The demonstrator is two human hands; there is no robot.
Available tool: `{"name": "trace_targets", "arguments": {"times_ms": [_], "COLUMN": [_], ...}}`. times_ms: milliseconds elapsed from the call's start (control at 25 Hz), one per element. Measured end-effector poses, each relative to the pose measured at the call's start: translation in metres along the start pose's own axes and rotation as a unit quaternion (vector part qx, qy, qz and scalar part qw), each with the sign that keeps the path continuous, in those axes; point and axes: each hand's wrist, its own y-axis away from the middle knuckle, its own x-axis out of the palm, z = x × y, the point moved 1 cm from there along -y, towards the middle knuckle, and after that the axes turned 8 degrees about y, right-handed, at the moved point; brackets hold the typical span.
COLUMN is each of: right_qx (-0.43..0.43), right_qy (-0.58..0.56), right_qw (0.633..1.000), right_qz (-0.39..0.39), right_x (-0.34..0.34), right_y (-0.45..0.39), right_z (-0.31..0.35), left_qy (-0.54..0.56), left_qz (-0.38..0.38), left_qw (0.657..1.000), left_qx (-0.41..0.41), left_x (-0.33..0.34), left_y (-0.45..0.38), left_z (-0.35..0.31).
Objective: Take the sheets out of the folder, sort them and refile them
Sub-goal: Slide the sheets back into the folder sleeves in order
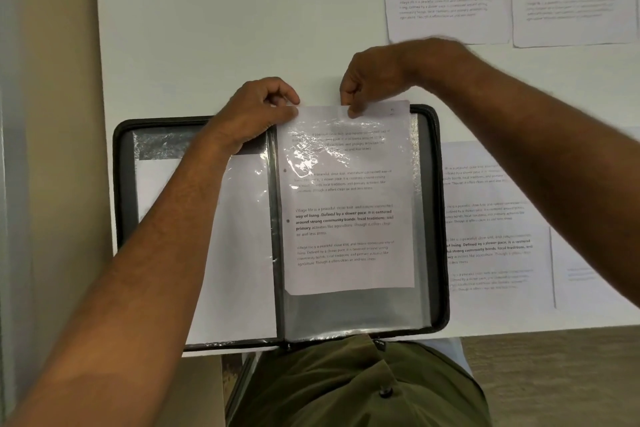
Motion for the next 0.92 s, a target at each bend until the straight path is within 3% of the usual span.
{"name": "trace_targets", "arguments": {"times_ms": [440,600,920], "right_qx": [-0.054,-0.034,-0.018], "right_qy": [0.12,0.121,0.113], "right_qw": [0.991,0.992,0.988], "right_qz": [-0.019,0.017,0.099], "right_x": [0.0,0.004,0.022], "right_y": [0.006,0.006,0.003], "right_z": [0.043,0.045,0.042], "left_qy": [-0.075,-0.106,-0.067], "left_qz": [0.075,0.099,0.093], "left_qw": [0.994,0.989,0.993], "left_qx": [0.013,0.031,0.028], "left_x": [-0.002,-0.004,-0.003], "left_y": [0.002,0.001,0.001], "left_z": [-0.004,-0.003,0.001]}}
